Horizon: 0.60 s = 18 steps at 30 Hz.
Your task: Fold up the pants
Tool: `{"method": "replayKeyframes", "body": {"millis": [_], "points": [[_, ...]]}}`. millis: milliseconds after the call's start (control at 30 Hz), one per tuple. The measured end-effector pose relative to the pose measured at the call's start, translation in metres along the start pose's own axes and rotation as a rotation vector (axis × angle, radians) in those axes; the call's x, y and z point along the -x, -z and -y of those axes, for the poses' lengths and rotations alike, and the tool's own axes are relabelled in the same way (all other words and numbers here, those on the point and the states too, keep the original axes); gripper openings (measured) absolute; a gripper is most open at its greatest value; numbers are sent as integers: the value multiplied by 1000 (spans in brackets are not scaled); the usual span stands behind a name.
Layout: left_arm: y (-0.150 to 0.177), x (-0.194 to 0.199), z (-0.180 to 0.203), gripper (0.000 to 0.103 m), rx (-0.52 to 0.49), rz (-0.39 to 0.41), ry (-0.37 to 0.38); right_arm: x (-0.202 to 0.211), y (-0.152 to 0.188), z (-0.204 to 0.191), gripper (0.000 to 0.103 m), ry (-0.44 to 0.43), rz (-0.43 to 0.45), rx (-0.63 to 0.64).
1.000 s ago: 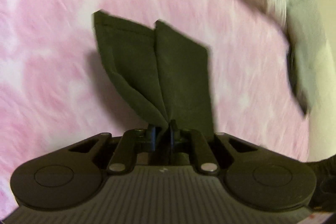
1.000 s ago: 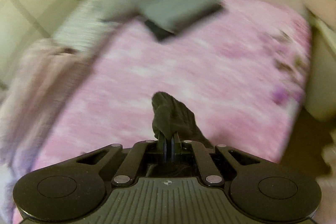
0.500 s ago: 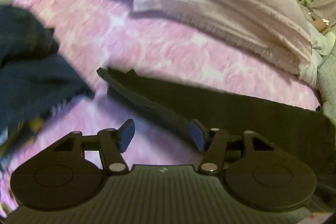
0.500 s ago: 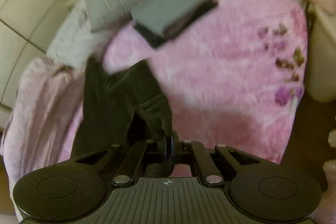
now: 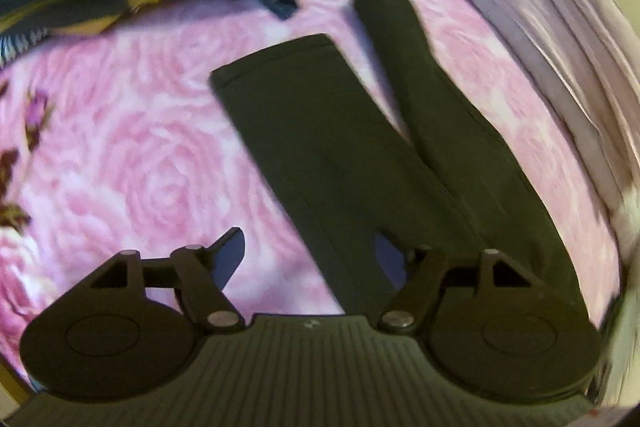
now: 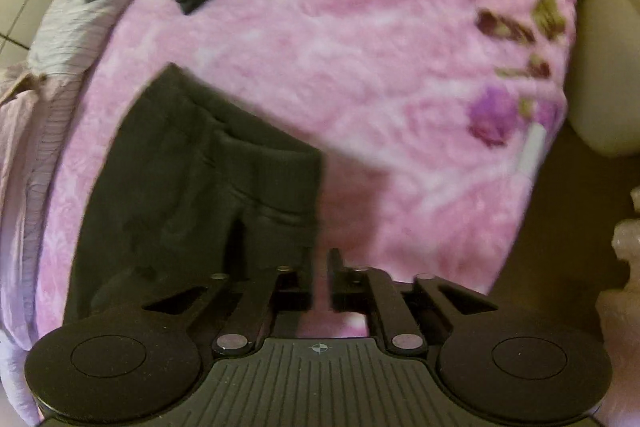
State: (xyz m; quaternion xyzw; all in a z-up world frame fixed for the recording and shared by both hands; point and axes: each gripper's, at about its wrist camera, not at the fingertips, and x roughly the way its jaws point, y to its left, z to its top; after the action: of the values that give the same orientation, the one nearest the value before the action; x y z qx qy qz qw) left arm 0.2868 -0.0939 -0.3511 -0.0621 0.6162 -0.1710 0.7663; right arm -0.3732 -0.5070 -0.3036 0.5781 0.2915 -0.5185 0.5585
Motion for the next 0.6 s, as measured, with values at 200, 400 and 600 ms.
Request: {"method": "replayKeyframes", "body": {"millis": [200, 400, 600], "points": [[-7, -47, -12, 57, 53, 44, -66, -12, 9, 25, 53, -86, 28, -30], [-14, -65, 1, 33, -37, 155, -131, -37, 10, 33, 53, -124, 50, -3], [-5, -10, -13, 5, -71, 272, -108, -36, 12, 49, 53, -211, 80, 1]]}}
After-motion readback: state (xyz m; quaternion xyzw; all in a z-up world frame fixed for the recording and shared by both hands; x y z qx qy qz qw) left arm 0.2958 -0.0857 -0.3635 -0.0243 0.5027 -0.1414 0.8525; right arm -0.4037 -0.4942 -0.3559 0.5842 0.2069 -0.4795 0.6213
